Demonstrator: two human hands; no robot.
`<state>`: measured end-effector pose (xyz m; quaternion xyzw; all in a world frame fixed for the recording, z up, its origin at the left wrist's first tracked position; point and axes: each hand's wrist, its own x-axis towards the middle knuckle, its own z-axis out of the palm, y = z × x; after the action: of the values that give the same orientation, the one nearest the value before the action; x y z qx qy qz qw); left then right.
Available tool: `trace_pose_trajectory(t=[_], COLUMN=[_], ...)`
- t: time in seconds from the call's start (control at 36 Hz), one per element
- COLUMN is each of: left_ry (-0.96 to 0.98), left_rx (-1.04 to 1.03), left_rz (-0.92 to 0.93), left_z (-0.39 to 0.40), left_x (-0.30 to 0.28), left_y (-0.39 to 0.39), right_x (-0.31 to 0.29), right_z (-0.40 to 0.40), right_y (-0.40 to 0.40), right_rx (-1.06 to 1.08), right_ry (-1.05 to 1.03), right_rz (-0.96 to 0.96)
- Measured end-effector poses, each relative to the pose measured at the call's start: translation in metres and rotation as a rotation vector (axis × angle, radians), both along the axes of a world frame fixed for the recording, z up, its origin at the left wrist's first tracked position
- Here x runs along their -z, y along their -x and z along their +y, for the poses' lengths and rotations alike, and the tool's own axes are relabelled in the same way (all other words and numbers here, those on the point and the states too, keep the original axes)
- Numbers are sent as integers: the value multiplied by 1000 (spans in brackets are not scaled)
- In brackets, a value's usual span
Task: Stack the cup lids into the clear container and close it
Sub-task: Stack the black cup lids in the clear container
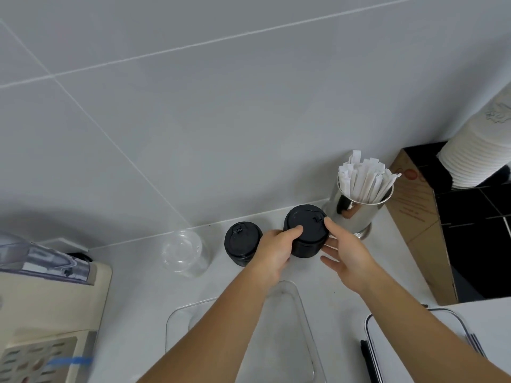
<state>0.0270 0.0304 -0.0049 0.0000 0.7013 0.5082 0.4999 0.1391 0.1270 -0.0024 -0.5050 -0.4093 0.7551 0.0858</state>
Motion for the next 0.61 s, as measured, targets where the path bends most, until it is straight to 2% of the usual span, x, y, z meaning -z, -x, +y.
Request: trace_pose_trajectory(t=[0.61], left_ry=[-151], left_rx=[-64], left_rz=[126], left_z=[-72], left_x=[-68], left_y=[-42], right_x=[-75], right_z=[-54], right_y=[-36], right_rx=[-82], right_ry=[-169], right_rz=[171])
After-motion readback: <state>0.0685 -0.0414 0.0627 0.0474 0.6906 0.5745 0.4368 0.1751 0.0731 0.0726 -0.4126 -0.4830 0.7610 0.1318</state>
